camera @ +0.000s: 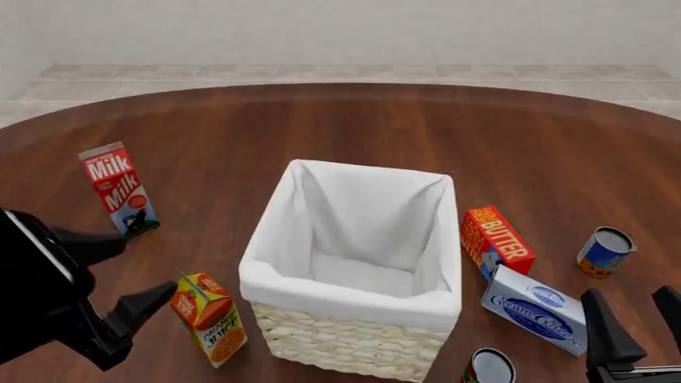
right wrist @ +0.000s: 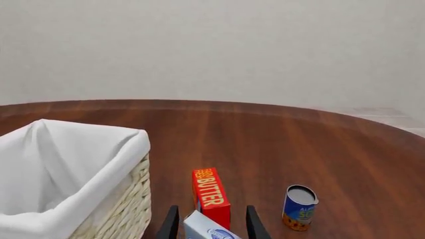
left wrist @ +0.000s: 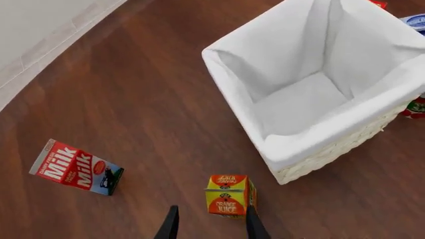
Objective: Pick up the orange juice, and put it in the basket.
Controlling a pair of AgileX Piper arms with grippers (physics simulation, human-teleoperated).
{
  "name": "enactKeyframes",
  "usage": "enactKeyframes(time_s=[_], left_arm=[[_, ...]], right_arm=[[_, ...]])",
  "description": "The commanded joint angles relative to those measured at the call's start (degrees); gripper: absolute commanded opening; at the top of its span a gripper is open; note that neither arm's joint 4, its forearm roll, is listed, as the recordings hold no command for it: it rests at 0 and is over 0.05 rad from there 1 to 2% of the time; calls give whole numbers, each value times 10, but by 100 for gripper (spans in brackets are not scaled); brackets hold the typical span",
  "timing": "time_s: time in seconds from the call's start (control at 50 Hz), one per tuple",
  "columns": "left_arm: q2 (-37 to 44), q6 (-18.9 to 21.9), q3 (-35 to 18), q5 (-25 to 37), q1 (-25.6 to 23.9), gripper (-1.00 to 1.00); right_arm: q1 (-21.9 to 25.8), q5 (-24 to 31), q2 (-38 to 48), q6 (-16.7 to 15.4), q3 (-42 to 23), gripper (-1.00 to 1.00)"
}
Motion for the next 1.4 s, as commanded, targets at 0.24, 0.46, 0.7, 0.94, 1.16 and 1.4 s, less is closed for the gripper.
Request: enactKeyframes(time_s=[0.24, 0.46, 0.7, 0.94, 1.16, 1.4], left_arm=[[-22, -72, 49, -42, -32, 100], [-17, -74, 83, -70, -22, 100], [9, -83, 118, -125, -22, 100], [23, -82, 126, -141, -19, 100], [51, -79, 141, -172, -28, 100], [80, -80, 158, -211, -30, 100]], right_arm=[[1, 0, 0, -3, -1, 100], [1, -1, 0, -4, -1, 100], [0, 0, 0, -3, -1, 100], [0, 0, 0, -4, 0, 100], [0, 0, 0, -4, -1, 100], [1, 0, 0, -5, -1, 100]])
